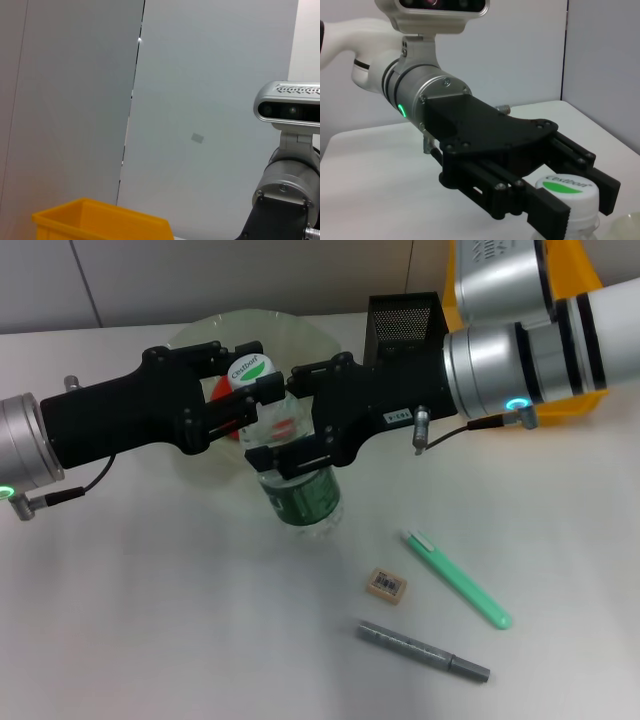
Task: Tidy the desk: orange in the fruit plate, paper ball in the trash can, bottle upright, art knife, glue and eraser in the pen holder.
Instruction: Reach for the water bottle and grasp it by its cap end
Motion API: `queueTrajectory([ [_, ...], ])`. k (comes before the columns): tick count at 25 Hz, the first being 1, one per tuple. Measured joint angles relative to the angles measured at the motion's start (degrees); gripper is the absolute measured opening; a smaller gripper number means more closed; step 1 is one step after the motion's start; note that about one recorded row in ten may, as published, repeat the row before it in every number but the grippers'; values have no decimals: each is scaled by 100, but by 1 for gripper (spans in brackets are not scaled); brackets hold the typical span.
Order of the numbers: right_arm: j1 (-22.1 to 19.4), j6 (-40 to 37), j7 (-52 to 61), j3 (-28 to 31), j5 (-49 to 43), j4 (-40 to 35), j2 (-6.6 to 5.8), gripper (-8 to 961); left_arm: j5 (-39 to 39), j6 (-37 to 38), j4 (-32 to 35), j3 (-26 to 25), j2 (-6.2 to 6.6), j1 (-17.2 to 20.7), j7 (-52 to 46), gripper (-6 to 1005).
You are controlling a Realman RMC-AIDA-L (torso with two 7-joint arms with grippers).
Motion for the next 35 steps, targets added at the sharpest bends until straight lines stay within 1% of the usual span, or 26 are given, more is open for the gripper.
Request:
queueTrajectory([
  [7,-79,-46,222,-6,-175,-301,0,759,-2,-8,0,1,0,-21,-1,434],
  [24,-92,-180,513,-9,-343,-500,4,756,8,-60,-1,8,0,-49,-67,433],
  [35,-106,-155,394,-8,-347,-475,9,754,16,-34,0,9,0,-29,-79,433],
])
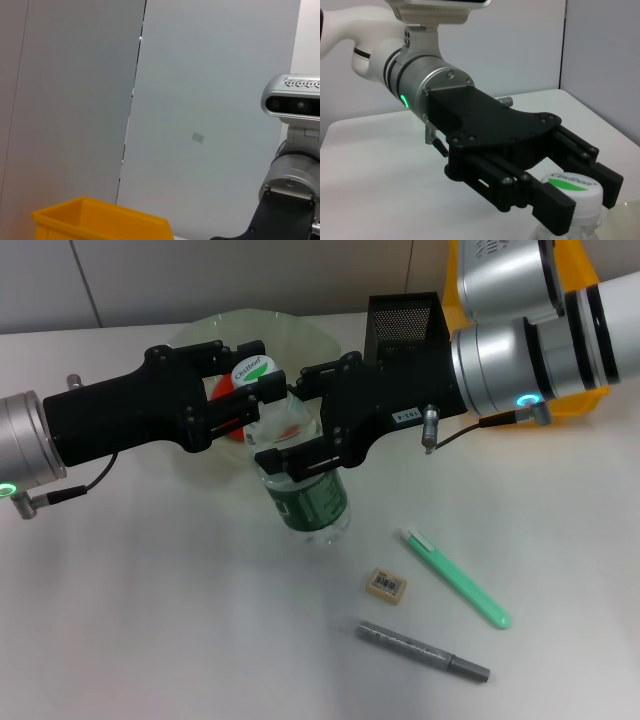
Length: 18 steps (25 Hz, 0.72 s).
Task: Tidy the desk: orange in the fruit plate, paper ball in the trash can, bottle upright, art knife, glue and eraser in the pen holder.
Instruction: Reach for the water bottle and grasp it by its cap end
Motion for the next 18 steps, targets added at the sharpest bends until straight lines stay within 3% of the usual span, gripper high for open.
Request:
queueTrajectory([
  [18,-16,33,-281,-69,38,28,5,732,0,9,0,6,0,24,-86,433],
])
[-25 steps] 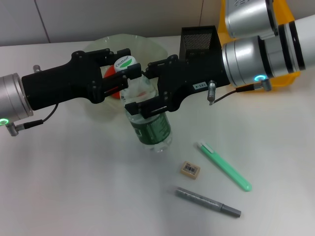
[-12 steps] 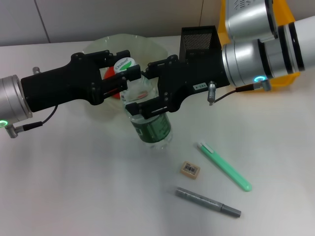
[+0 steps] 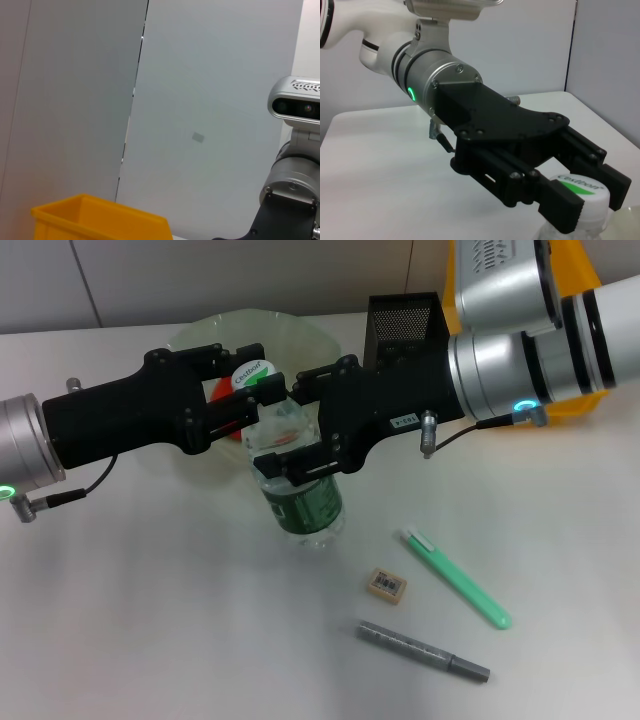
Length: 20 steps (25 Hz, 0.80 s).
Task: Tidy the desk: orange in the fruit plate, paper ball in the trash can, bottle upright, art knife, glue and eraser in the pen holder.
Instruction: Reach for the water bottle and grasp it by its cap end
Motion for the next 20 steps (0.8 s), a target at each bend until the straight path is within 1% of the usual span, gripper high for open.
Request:
queueTrajectory([
  [8,7,-5,-100,-3,31,0,3,723,-27,97,25,-65,5,33,-139,434],
  [13,7,-5,-149,-3,120,40,3,723,-59,160,92,-252,11,96,-622,432],
  [19,7,-1,-181,0,156,47,2,722,-59,286,108,-302,58,157,-890,505],
  [20,7,3,-203,5,161,52,3,722,-59,332,109,-328,65,170,-932,545],
])
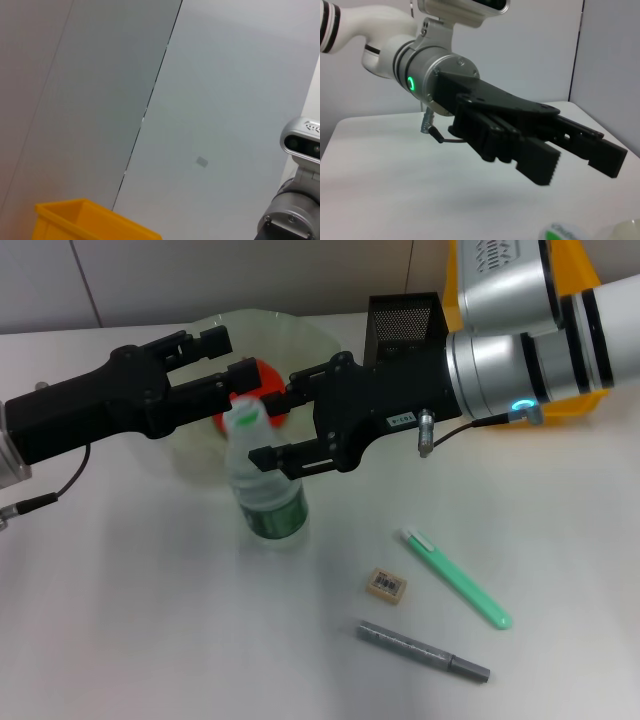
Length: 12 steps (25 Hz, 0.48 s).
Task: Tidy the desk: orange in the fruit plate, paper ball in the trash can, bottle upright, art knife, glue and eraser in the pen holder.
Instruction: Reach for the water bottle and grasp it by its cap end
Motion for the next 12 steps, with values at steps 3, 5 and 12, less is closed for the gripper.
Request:
queueTrajectory([
  [3,0,24,-60,11,12,26,6,692,-1,52,25,-82,9,72,-68,663],
  [5,0,57,-83,3,32,55,7,662,0,75,57,-137,10,129,-67,725],
  [12,0,75,-101,-4,72,104,9,403,-3,196,70,-293,22,229,-37,812],
])
